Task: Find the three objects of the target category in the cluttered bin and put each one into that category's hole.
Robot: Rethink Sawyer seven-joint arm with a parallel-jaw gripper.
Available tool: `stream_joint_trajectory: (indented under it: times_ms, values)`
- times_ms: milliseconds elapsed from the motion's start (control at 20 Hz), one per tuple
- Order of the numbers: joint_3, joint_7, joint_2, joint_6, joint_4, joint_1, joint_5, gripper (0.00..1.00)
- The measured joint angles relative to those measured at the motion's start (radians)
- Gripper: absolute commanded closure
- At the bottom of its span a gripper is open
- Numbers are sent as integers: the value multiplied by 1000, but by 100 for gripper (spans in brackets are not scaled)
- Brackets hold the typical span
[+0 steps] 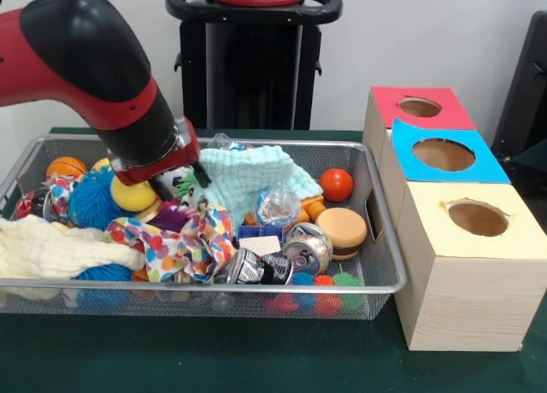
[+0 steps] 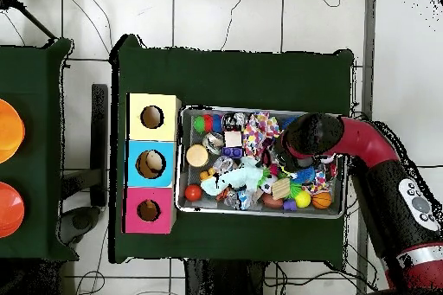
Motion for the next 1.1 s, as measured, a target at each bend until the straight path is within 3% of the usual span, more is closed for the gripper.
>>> stream_joint_trajectory:
  times_ms: [150,600,1000,1100]
  values:
    - [6,-56,0,80,-54,7,-2,0]
    - [12,-154,-1,153,-150,9,-3,0]
    - [12,-167,-17,120,-142,0,-3,0]
    - [12,-167,-38,12,-87,-8,-14,0]
